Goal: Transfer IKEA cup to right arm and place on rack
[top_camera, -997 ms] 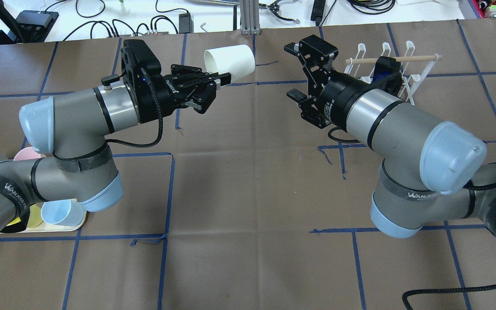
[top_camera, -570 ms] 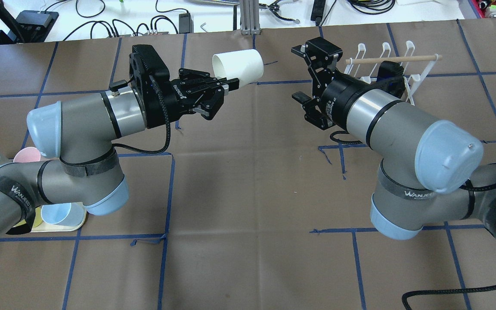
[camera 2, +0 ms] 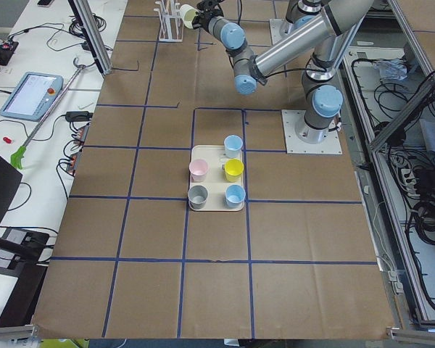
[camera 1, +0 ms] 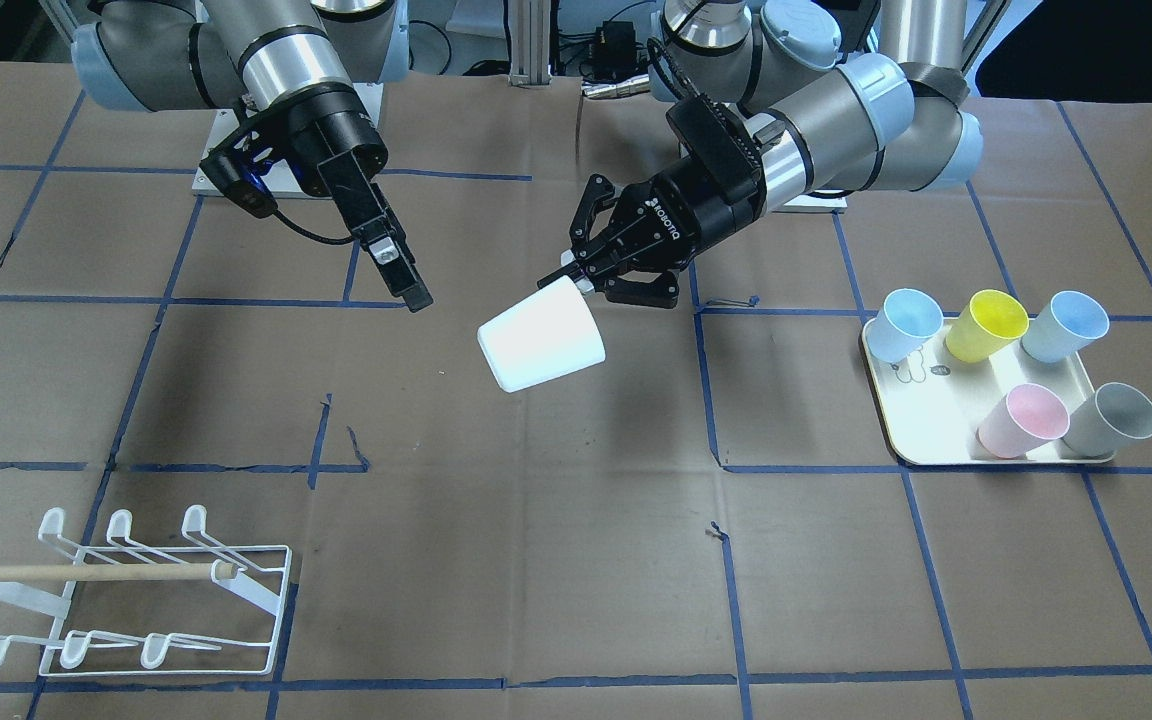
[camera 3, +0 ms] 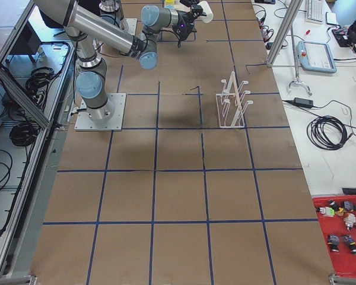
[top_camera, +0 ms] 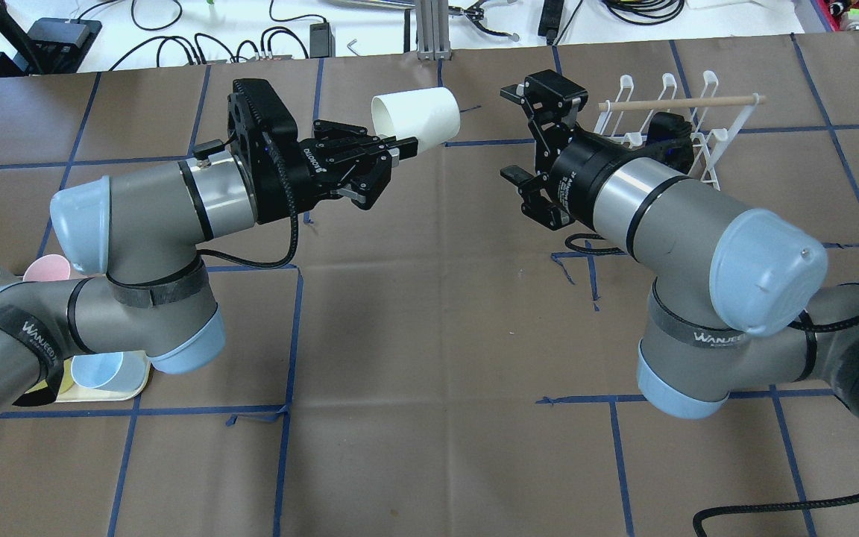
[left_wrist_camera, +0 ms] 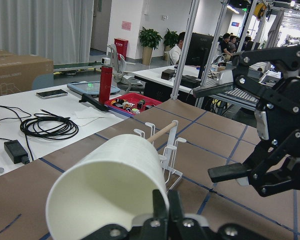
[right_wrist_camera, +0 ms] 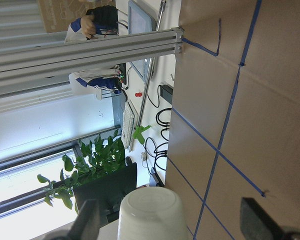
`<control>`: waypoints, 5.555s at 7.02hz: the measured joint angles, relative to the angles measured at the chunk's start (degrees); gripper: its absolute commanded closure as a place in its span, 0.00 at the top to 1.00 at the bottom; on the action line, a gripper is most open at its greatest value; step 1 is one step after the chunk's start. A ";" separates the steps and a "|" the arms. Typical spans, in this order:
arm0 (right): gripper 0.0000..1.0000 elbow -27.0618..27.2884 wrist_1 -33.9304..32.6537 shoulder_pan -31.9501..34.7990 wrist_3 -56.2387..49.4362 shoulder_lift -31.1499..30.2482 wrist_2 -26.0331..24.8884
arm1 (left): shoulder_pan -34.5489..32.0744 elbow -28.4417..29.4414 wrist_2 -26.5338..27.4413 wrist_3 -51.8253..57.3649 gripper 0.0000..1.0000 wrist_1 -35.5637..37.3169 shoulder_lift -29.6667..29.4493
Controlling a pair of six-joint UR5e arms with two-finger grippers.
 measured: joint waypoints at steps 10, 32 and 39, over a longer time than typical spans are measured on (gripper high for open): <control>1.00 -6.53 6.56 5.09 1.42 3.48 -1.40 | 0.00 0.00 0.09 0.02 0.00 0.09 0.04; 0.35 -13.98 6.35 6.40 0.57 10.09 -1.32 | 0.38 0.19 0.76 0.22 0.99 0.35 0.75; 0.24 -23.05 6.25 -8.71 -37.37 16.08 -2.80 | 11.99 3.83 13.86 -2.84 0.99 -2.91 1.08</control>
